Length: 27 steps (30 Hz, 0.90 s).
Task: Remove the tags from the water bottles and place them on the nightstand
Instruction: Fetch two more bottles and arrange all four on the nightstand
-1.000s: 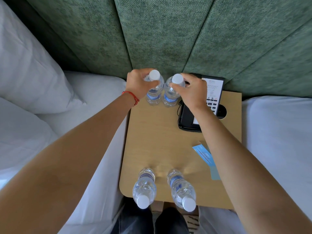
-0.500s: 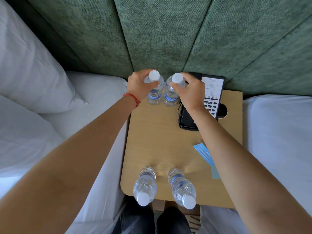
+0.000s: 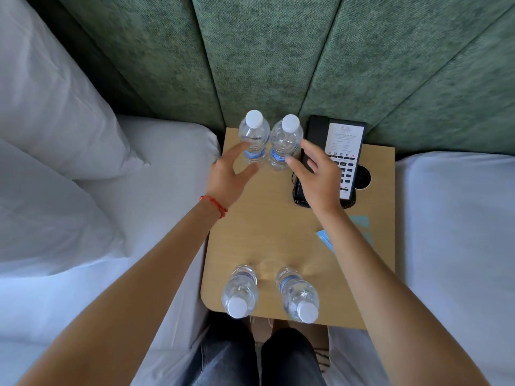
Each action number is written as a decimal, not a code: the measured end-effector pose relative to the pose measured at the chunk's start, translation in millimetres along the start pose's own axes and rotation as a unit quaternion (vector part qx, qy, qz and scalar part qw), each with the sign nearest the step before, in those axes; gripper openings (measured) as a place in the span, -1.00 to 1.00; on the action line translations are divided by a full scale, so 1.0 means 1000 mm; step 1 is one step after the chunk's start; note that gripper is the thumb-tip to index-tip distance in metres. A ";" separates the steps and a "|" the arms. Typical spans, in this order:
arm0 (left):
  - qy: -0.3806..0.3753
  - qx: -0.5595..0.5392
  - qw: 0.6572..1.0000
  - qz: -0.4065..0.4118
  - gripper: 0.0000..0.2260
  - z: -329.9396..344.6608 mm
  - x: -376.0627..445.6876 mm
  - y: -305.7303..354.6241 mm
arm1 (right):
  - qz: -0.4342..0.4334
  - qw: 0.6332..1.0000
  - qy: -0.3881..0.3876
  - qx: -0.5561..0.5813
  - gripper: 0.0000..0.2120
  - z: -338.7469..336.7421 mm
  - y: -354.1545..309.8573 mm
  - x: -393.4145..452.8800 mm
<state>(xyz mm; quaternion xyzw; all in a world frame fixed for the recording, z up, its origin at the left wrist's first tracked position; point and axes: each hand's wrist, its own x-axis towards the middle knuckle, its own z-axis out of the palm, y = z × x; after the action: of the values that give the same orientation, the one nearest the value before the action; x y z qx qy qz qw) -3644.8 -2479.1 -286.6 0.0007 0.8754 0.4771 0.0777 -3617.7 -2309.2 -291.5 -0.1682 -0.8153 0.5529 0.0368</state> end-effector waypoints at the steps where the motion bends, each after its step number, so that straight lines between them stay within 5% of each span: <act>1: -0.011 -0.003 1.000 0.003 -0.61 -0.002 -0.012 0.000 | 0.002 1.000 -0.005 0.007 -0.55 -0.003 -0.001 -0.012; 17: -0.117 -0.079 0.987 -0.079 -0.73 -0.020 -0.192 -0.018 | -0.031 0.992 -0.111 -0.053 -0.67 -0.056 0.017 -0.190; 27: -0.112 -0.034 0.991 -0.064 -0.56 -0.018 -0.219 -0.033 | -0.061 0.981 -0.133 -0.126 -0.61 -0.071 0.046 -0.219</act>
<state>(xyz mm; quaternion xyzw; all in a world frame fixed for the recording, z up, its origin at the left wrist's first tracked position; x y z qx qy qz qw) -3429.0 -2528.8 -275.0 -0.0046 0.8429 0.4972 0.2056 -3384.1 -2300.1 -278.4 -0.0462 -0.8846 0.4602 -0.0595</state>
